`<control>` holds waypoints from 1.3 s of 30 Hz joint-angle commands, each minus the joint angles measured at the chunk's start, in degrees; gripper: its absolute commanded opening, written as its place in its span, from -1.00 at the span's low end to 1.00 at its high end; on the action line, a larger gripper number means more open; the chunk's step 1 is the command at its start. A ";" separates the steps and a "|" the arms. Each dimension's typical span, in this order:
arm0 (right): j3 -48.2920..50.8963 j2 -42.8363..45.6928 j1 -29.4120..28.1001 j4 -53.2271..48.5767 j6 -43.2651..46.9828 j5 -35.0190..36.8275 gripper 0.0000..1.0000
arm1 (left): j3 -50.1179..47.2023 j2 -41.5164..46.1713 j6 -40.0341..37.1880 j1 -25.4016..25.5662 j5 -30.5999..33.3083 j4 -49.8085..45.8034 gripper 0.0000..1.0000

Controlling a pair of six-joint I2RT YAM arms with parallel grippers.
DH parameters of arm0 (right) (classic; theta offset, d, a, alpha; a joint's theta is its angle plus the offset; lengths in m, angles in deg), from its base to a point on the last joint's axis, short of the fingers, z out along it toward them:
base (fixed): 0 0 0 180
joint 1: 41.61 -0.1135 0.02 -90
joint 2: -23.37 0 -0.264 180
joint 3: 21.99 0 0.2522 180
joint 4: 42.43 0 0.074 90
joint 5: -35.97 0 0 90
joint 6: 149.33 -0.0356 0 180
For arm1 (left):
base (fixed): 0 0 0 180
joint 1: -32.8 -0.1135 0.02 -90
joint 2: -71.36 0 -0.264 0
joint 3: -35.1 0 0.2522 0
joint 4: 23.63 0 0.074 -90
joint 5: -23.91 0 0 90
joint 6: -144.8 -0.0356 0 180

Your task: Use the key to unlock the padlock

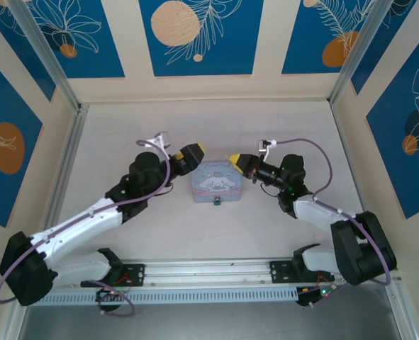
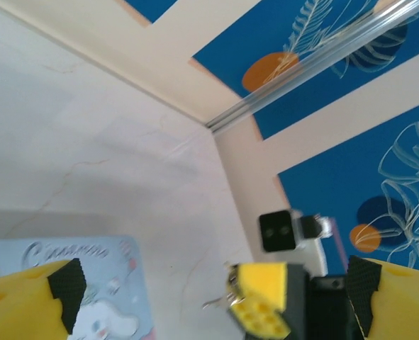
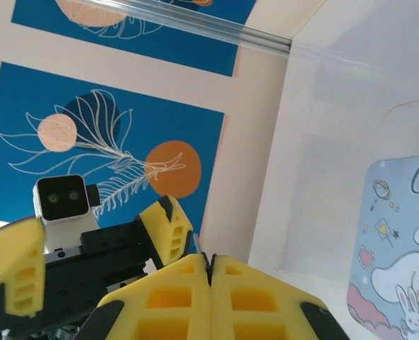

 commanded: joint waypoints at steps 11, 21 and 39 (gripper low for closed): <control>-0.09 7.35 2.52 -26.15 14.01 -1.16 -1.00 | -13.10 -2.52 -5.99 11.33 -3.26 -6.19 0.92; -0.21 2.63 3.10 -24.72 14.33 -1.08 -1.00 | -10.37 -16.58 -12.65 18.68 0.32 2.86 0.68; 1.31 -3.02 2.80 -17.35 11.56 -0.97 -1.00 | -7.76 -28.19 -21.71 18.42 9.40 9.35 0.48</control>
